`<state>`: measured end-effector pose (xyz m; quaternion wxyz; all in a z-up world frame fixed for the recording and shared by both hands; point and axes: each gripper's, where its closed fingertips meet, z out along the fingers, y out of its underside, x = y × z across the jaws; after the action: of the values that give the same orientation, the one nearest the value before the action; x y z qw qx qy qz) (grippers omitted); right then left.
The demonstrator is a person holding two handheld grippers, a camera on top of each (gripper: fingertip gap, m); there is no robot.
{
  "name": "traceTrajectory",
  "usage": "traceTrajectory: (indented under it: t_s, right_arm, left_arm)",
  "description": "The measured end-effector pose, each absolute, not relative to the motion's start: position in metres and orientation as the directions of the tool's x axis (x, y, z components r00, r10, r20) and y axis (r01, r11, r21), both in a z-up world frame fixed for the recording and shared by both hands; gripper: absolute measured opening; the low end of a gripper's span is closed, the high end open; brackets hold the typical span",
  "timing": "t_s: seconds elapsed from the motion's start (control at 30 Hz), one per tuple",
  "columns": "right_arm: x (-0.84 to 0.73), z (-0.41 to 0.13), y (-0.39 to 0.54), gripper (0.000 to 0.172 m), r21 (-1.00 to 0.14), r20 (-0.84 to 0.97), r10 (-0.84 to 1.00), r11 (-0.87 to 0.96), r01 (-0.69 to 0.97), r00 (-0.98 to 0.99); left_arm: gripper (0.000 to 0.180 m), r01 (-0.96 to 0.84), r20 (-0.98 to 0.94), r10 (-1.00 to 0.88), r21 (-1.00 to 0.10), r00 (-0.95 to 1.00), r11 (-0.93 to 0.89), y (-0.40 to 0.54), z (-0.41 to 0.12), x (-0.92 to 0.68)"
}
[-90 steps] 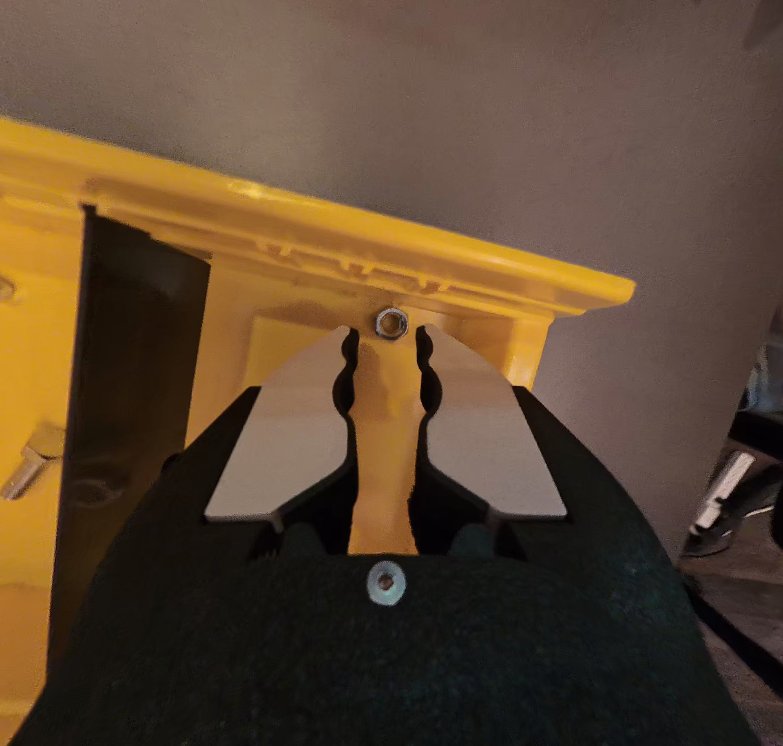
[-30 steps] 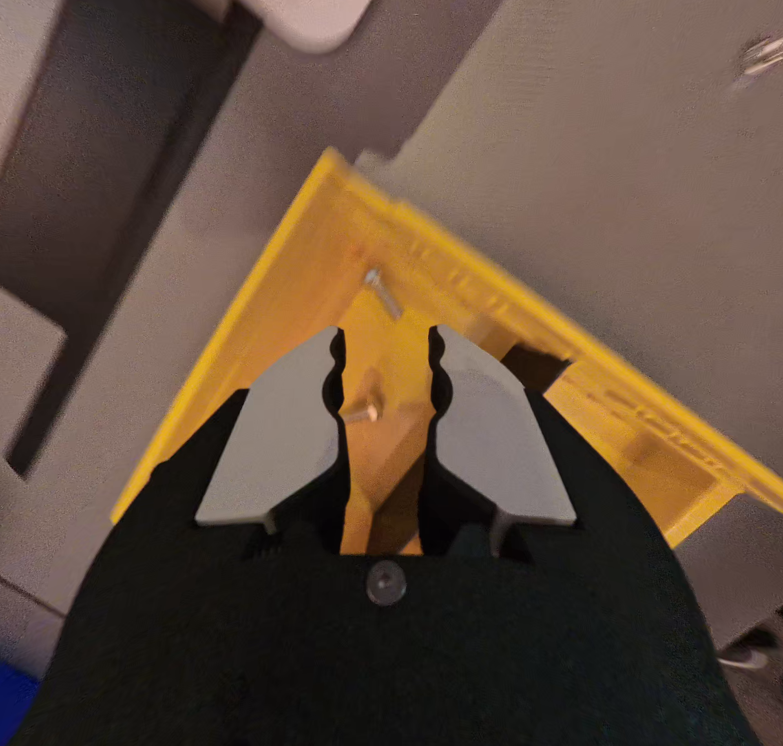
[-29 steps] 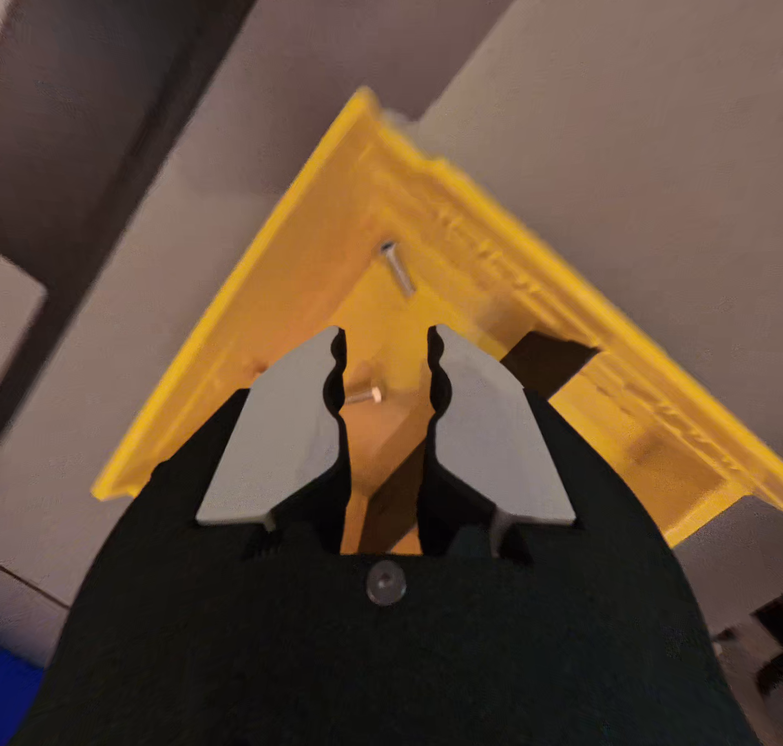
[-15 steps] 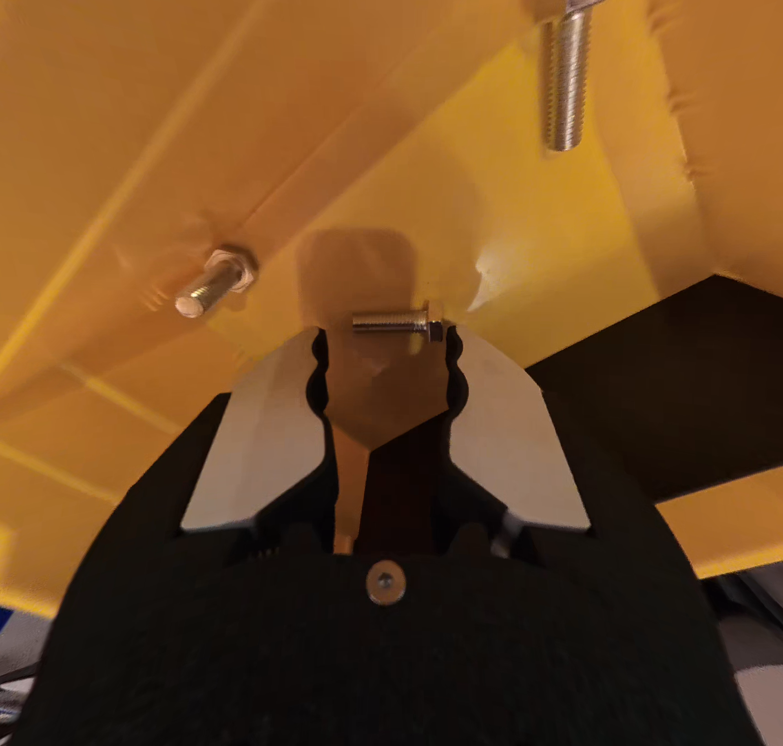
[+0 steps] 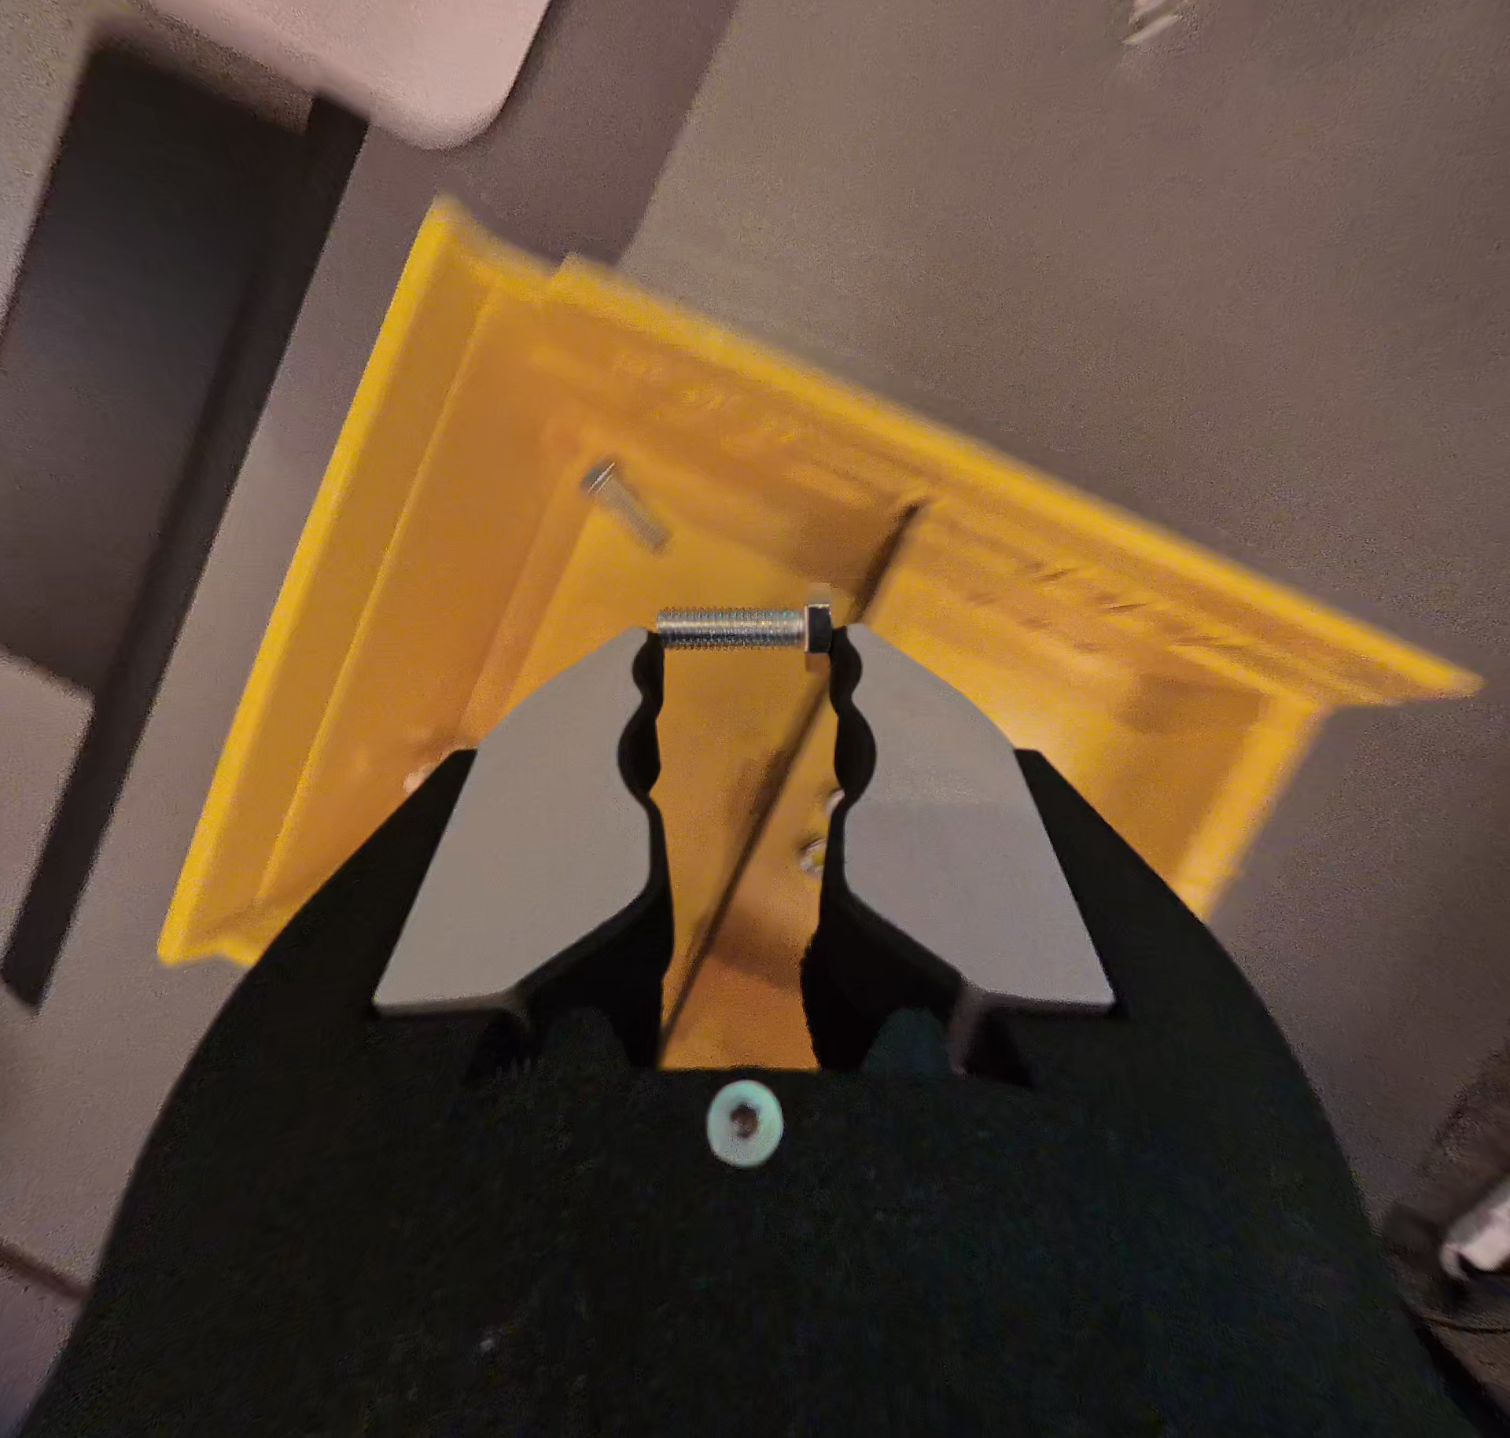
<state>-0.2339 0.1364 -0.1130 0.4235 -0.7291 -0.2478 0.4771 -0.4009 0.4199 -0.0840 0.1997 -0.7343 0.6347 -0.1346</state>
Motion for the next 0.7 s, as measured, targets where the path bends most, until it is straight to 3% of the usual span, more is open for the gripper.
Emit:
traceTrajectory:
  t_s: [0.1,0.17,0.3,0.47,0.7]
  right_arm:
    - [-0.23,-0.1,0.154,0.015,-0.793,-0.599,0.717,-0.593,-0.14,0.356]
    - [-0.234,-0.081,0.156,0.016,-0.691,-0.723,0.67,-0.694,-0.201,0.169]
    - [-0.23,-0.041,0.182,0.023,-0.461,-0.839,0.523,-0.829,-0.317,-0.148]
    - [-0.243,-0.038,0.182,0.022,-0.504,-0.818,0.549,-0.828,-0.247,-0.17]
    - [-0.243,-0.054,0.167,0.011,-0.538,-0.812,0.563,-0.824,-0.176,-0.153]
  left_arm:
    - [0.039,-0.785,0.005,-0.995,-0.615,-0.1,0.076,0.346,-0.036,-0.361]
    - [0.039,-0.707,-0.002,-0.964,-0.679,-0.267,0.198,0.299,-0.019,-0.332]
    - [0.039,-0.617,-0.148,-0.852,-0.629,-0.502,0.473,0.23,-0.029,-0.283]
    - [0.039,-0.45,-0.249,-0.663,-0.566,-0.706,0.691,0.169,-0.048,-0.251]
    - [0.039,-0.403,-0.214,-0.594,-0.557,-0.775,0.726,0.16,-0.065,-0.241]
